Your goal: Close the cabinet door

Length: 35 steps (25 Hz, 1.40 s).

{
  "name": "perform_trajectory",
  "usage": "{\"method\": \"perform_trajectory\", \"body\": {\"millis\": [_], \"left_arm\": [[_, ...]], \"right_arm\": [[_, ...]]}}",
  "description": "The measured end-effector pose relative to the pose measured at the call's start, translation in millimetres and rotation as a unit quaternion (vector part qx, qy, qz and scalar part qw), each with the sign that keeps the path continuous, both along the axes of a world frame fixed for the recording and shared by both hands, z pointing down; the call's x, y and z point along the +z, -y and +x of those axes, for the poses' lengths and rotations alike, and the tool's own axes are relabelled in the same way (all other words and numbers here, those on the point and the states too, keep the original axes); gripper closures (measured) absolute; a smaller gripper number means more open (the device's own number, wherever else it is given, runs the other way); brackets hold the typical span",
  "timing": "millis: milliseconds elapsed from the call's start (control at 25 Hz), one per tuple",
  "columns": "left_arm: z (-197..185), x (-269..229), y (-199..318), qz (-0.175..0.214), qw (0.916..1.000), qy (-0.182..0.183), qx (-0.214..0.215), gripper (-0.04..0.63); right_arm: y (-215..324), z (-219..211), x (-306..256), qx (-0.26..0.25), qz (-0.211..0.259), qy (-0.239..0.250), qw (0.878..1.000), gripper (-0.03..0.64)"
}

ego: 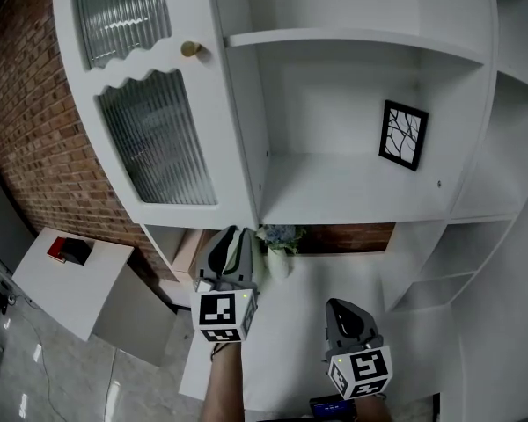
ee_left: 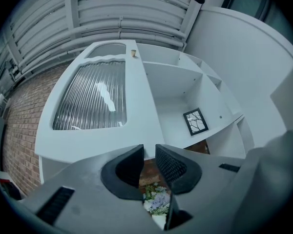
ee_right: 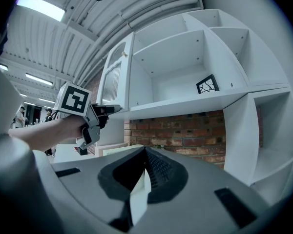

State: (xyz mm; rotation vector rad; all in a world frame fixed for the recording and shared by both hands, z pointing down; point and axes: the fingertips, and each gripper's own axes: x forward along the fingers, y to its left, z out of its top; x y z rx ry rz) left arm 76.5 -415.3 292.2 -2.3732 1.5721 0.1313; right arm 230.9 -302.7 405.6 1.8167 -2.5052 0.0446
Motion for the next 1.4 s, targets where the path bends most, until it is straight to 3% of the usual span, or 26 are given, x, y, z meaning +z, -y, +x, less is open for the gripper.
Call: {"method": "perform_trajectory", "body": {"millis": [160, 400, 720, 1040, 1240, 1400], "left_arm": [[-13.9, 4.2, -15.2, -0.013, 0.9998, -0.009, 0.009, 0.523], [-40.5, 19.8, -53.2, -0.04, 0.9955, -0.065, 0.055, 0.551], [-77.4, 52.6, -105.3, -0.087, 0.9876, -0.086, 0.098, 0.561], [-116.5, 65.0, -135.8, -0.091, 0.983, -0.112, 0.114, 0.569], [-121.0, 68.7, -143.7, -0.086, 0.9834, -0.096, 0.127, 0.569], [-126.2, 70.9, -145.4, -0.09, 0.9823, -0.104, 0.127, 0.569]], "right_arm": [[-12.4, -15.3, 0.5, 0.005, 0.0, -0.002, 1.0, 0.617], [-35.0, -40.9, -4.9, 0.022, 0.003, 0.003, 1.0, 0.617], [-63.4, -97.4, -5.6, 0.025, 0.002, -0.023, 0.999, 0.617], [-80.9, -133.9, -7.7, 0.037, 0.009, -0.028, 0.999, 0.617], [-85.3, -147.6, -6.0, 0.036, 0.006, -0.02, 0.999, 0.617], [-89.5, -153.7, -5.0, 0.032, 0.007, -0.025, 0.999, 0.617]]}}
